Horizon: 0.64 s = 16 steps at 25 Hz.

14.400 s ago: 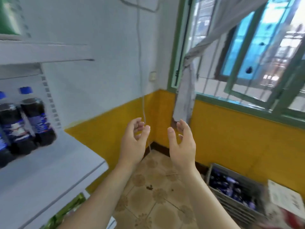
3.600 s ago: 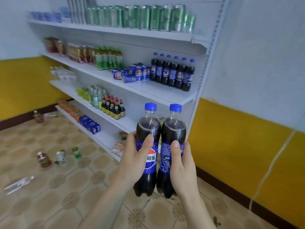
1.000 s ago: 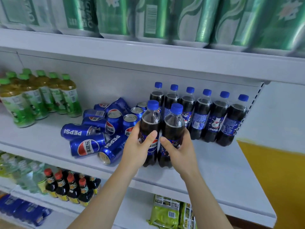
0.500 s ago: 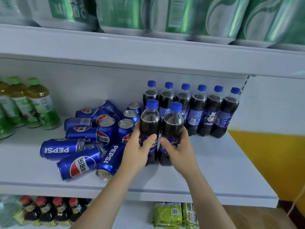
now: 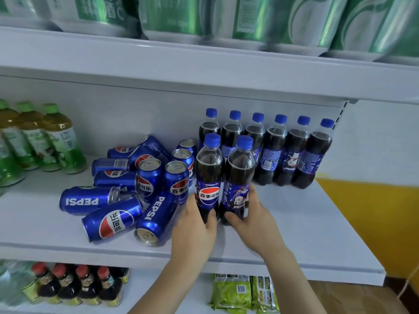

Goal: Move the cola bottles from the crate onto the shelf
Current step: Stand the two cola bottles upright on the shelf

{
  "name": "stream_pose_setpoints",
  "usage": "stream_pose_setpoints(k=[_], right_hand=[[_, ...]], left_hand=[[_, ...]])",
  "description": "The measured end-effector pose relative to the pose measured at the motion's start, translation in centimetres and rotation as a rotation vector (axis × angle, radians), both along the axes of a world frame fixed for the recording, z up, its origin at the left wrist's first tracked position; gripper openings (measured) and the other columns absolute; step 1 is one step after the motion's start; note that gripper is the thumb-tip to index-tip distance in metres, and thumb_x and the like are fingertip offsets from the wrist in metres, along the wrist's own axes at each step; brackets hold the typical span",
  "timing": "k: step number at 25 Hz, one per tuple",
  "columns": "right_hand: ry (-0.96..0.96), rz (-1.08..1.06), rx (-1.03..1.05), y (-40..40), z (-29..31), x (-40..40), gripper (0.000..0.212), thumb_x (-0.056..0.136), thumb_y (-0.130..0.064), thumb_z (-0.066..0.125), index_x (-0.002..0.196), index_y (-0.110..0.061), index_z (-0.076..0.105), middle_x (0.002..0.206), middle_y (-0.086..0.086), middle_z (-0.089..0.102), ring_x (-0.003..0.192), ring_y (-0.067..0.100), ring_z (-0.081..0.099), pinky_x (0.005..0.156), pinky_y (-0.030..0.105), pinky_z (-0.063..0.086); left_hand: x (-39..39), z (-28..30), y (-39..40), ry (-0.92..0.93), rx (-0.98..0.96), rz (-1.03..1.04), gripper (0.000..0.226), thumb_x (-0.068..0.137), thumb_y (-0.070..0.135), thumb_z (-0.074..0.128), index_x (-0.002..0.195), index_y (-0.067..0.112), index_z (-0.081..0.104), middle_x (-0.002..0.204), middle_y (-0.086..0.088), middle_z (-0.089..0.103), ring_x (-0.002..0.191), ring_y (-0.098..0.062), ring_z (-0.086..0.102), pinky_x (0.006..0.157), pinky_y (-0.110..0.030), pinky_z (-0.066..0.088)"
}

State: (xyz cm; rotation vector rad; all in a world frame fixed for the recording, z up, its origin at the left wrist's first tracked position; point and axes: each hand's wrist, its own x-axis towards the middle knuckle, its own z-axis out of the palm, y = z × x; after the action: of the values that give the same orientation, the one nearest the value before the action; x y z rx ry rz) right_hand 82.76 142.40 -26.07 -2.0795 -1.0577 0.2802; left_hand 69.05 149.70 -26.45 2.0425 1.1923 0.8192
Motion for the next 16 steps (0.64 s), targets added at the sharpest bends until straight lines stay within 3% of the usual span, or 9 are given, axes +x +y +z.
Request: stream_pose_setpoints(k=[3,7,10,16], right_hand=[[-0.021,0.013,-0.001,0.1,0.0,0.3,0.094,0.086,-0.034,0.075,0.158,-0.036,0.014,0.124,-0.001,0.066,0.112,0.026,0.063,0.077,0.029,0.042],[-0.007,-0.035,0.012,1.2,-0.3,0.5,0.077,0.087,-0.034,0.074,0.151,-0.03,0.031,0.121,-0.001,0.067,0.107,0.026,0.064,0.073,0.029,0.04],[0.024,-0.104,0.004,2.3,-0.6,0.8,0.055,0.089,-0.036,0.073,0.133,-0.018,0.045,0.119,0.001,0.067,0.104,0.027,0.064,0.068,0.029,0.033],[0.033,-0.135,0.07,4.5,-0.9,1.6,0.043,0.091,-0.032,0.072,0.121,-0.012,0.048,0.115,0.004,0.067,0.093,0.027,0.06,0.064,0.03,0.03]], left_hand=[[0.6,0.1,-0.4,-0.086,-0.119,0.033,0.036,0.098,0.033,0.057,0.128,0.024,0.04,0.112,0.0,0.067,0.096,-0.022,0.068,0.072,-0.027,0.041],[1.9,0.0,0.2,-0.113,-0.174,0.05,0.025,0.098,0.029,0.057,0.111,0.028,0.035,0.109,-0.001,0.066,0.097,-0.023,0.065,0.073,-0.028,0.041],[3.1,-0.7,1.6,-0.125,-0.16,0.035,0.033,0.097,0.029,0.057,0.125,0.023,0.042,0.116,-0.003,0.067,0.099,-0.024,0.066,0.076,-0.031,0.046],[4.6,-1.7,4.2,-0.119,-0.155,-0.012,0.05,0.096,0.031,0.056,0.141,0.022,0.036,0.132,-0.008,0.061,0.113,-0.029,0.063,0.089,-0.038,0.051]])
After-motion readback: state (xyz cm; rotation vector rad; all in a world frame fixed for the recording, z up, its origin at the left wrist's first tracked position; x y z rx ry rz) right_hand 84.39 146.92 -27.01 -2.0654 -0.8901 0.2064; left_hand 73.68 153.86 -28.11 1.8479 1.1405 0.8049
